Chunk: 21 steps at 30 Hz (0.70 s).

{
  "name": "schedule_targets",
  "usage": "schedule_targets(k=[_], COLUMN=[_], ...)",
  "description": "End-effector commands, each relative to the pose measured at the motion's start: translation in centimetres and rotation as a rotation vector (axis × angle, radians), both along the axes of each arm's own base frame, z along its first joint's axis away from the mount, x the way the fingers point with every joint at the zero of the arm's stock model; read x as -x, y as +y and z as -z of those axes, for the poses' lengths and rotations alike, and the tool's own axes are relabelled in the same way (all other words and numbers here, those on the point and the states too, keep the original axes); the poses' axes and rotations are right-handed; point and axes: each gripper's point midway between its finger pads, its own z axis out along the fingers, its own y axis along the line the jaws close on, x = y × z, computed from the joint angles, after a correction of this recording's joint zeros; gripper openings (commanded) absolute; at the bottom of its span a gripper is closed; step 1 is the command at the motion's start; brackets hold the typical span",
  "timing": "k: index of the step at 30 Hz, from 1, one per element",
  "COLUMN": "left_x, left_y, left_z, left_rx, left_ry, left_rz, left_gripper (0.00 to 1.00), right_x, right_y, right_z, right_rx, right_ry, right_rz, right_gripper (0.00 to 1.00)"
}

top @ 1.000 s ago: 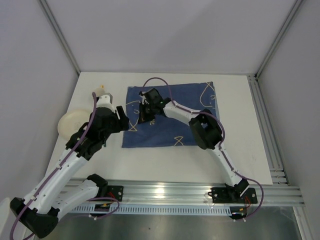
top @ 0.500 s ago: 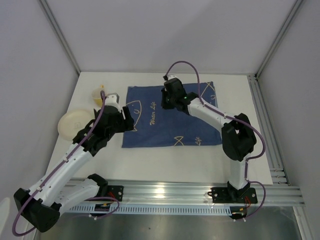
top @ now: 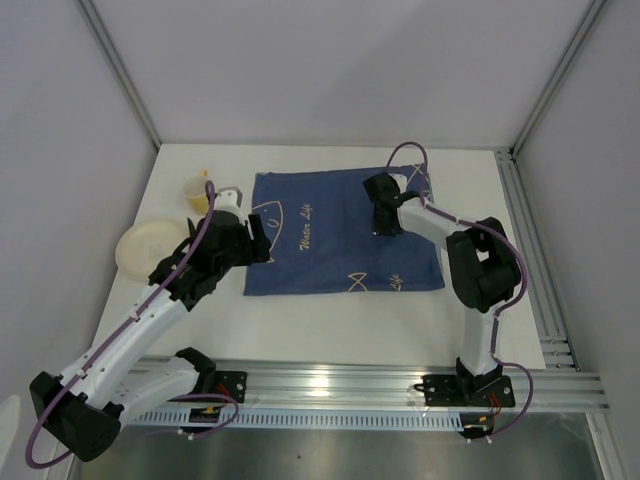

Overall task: Set the dinner table for one person
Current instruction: Flatten out the napkin at the center of the board.

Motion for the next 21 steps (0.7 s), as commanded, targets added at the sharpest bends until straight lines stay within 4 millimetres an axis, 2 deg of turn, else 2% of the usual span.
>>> schedule_targets(k=[1,6,12,16,17,20,21], left_x=[-0.2,-0.1,-0.2,-0.2,-0.2,-0.2,-0.3], left_y=[-0.5,-0.4,-0.3,-0.2,-0.3,-0.3,-0.3], left_z=[-0.1,-0.1,-0.2,-0.2,-0.2,-0.2,-0.1], left_rx=[0.018,0.012,0.007,0.005,0.006,0.006,0.003], left_ry=[-0.014,-0.015,-0.015,-0.016,-0.017,-0.015,-0.013], left_rz=[0.009,0.004,-0.001,-0.003,-0.002,0.0,-0.001], left_gripper=[0.72,0.72,0.72,0.72,0.72,0.72,0.72], right_x=[0.4,1.5,3.2,4.4,4.2,4.4,4.2], right_y=[0.0,-1.4,-4.5,-5.6,-5.5,-5.2,-5.1], right_z=[1.8,3.9,4.5,3.9,2.4,0.6,-0.8], right_rx=[0.026,0.088,0.207,0.226,0.201,0.167,0.142], right_ry=[0.049,0.12,0.166,0.158,0.114,0.038,0.003], right_rz=[0.03,0.076,0.174,0.232,0.235,0.225,0.227], right_gripper=[0.0,0.0,0.0,0.0,0.0,0.01,0.02])
